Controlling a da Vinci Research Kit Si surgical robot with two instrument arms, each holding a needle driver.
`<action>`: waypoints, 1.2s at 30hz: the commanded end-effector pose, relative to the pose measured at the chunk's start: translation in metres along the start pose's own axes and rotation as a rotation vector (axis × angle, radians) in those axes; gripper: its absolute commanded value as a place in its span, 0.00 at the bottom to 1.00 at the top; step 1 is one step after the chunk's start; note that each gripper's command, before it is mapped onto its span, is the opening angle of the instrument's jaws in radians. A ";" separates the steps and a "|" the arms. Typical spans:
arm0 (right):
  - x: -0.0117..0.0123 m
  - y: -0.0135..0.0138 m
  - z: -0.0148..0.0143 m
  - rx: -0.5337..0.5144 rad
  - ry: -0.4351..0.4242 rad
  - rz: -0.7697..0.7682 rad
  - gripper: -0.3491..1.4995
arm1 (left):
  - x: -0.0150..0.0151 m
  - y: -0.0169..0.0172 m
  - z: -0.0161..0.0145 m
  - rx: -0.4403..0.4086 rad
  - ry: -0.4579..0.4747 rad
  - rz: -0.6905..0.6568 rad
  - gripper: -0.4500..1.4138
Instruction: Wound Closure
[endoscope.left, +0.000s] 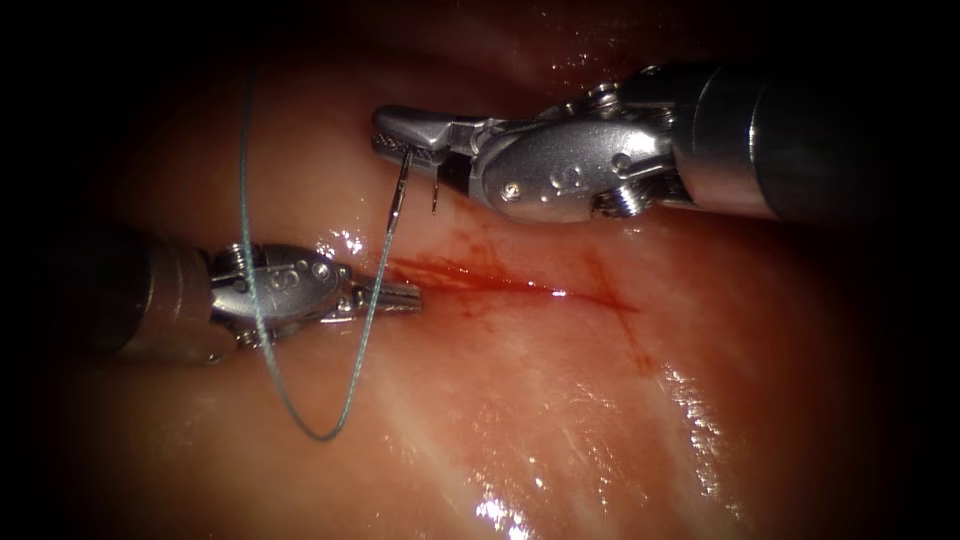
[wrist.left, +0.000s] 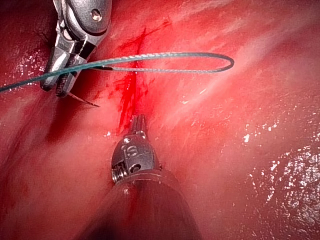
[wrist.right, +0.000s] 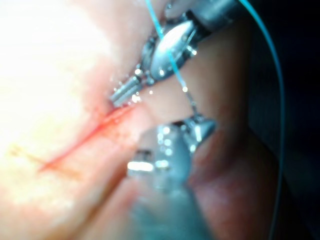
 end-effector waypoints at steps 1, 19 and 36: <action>-0.0002 -0.0008 0.0007 0.010 0.002 -0.008 0.00 | -0.0006 0.0003 0.0008 -0.004 0.000 -0.002 0.11; 0.0015 -0.0074 -0.0013 0.052 0.077 -0.186 0.00 | -0.0006 0.0003 0.0008 -0.004 0.000 -0.008 0.10; 0.0039 -0.0112 -0.0023 0.057 0.120 -0.220 0.00 | -0.0006 0.0002 0.0008 -0.005 0.000 -0.007 0.09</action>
